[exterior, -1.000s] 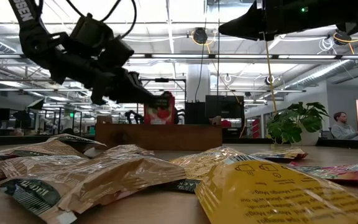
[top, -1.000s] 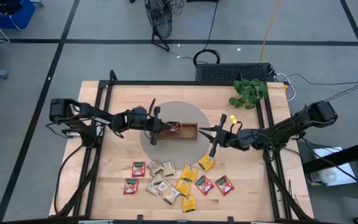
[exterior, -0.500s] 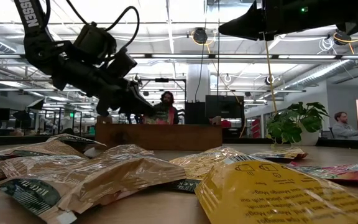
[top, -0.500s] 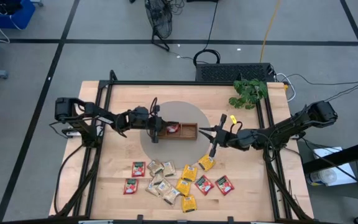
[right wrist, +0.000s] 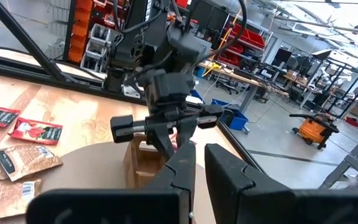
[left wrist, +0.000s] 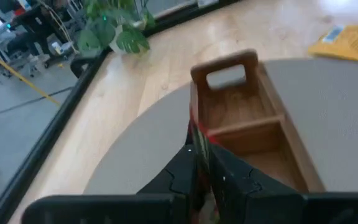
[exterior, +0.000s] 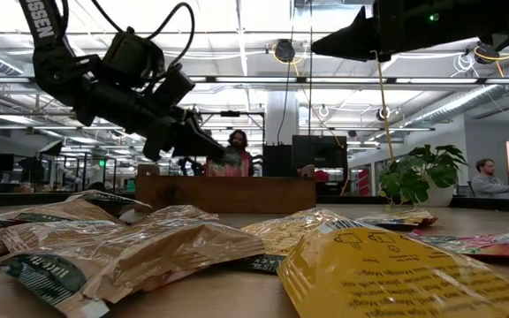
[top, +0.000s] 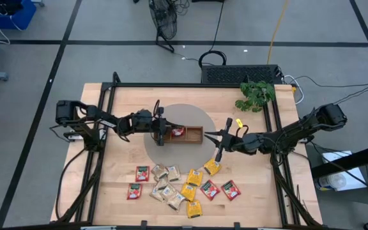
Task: Pick & Place Tea
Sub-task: Put the red tea bag into the wooden organizer
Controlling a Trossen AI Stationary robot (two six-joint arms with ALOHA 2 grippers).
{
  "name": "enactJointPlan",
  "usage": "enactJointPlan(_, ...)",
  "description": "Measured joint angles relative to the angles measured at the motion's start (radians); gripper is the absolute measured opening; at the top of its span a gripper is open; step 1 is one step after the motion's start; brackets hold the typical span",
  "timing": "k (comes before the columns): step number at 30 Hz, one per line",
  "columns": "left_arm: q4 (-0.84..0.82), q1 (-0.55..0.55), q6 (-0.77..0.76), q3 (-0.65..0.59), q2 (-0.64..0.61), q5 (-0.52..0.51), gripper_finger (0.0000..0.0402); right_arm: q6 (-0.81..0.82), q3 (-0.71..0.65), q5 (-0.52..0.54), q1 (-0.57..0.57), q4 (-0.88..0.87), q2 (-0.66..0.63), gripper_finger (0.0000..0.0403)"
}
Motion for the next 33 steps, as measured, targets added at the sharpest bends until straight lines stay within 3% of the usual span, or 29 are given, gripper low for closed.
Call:
enactJointPlan(9,0.059,-0.008,-0.011,0.0,-0.004,0.0,0.0062,0.003,0.0,0.0,0.0,-0.001,0.0,0.0022)
enactJointPlan(12,0.032,-0.02,-0.194,0.012,-0.033,-0.043,0.0062,0.003,0.0,0.0,0.0,-0.005,0.0,0.0023)
enactJointPlan(14,-0.117,-0.034,-0.256,0.076,-0.07,-0.075,0.006,0.003,0.0,0.0,0.0,-0.004,0.0,0.0024)
enactJointPlan(19,-0.824,-0.095,-0.216,0.364,-0.097,-0.107,0.0008,-0.015,0.0,0.0,0.0,-0.006,0.0,0.0023)
enactJointPlan(23,-1.142,-0.138,-0.208,0.583,-0.018,-0.124,0.0004,-0.023,0.0,0.0,0.0,-0.007,0.0,0.0024)
enactJointPlan(28,-1.303,-0.165,-0.191,0.76,0.128,-0.124,0.0003,-0.023,0.001,0.001,0.0,-0.019,0.0,0.0022)
enactJointPlan(33,-1.379,-0.162,-0.185,0.856,0.258,-0.124,0.0002,-0.023,0.001,0.002,0.007,-0.023,0.0,0.002)
